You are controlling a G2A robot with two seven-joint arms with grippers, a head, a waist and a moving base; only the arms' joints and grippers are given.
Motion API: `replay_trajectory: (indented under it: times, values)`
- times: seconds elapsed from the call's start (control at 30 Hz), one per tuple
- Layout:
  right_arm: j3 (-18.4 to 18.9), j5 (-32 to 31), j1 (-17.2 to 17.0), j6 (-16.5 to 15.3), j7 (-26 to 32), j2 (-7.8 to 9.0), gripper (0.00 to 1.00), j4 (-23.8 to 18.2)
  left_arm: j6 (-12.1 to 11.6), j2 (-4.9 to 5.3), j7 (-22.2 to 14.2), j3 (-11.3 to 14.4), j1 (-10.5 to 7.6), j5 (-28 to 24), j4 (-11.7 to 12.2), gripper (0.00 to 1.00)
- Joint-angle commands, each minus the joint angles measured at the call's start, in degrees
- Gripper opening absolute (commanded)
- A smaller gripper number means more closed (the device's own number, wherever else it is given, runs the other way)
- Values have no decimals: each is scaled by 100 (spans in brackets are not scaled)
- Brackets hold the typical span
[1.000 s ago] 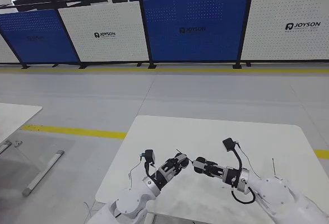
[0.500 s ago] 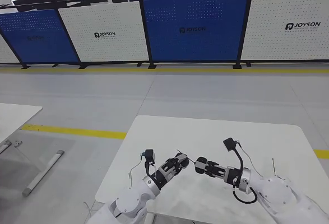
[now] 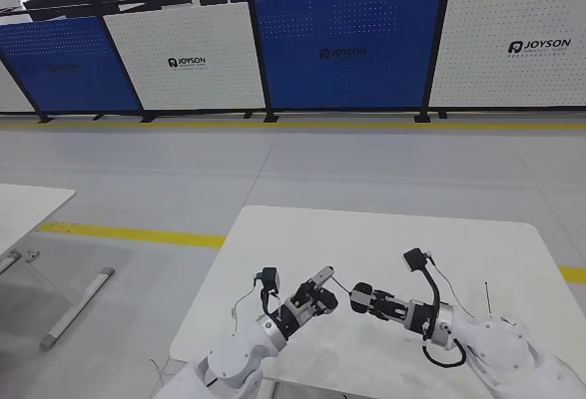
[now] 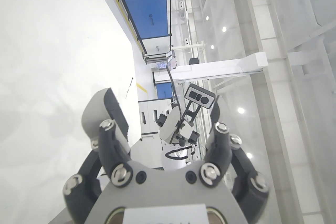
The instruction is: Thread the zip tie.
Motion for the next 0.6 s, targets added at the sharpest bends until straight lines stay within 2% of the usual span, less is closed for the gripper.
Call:
replay_trajectory:
  times: [0.0,0.1,0.43,0.57]
  values:
    - [-2,64,26,-3,240,-9,0,2,58,12,-262,-49,-27,-100,27,100]
    - [36,136,86,19,393,-27,0,90,-7,27,-422,-145,-56,-67,44,100]
    - [45,127,94,29,383,-31,0,98,-15,24,-421,-131,-58,-59,40,100]
    - [45,127,94,29,383,-31,0,98,-221,5,-537,-65,-53,-140,79,100]
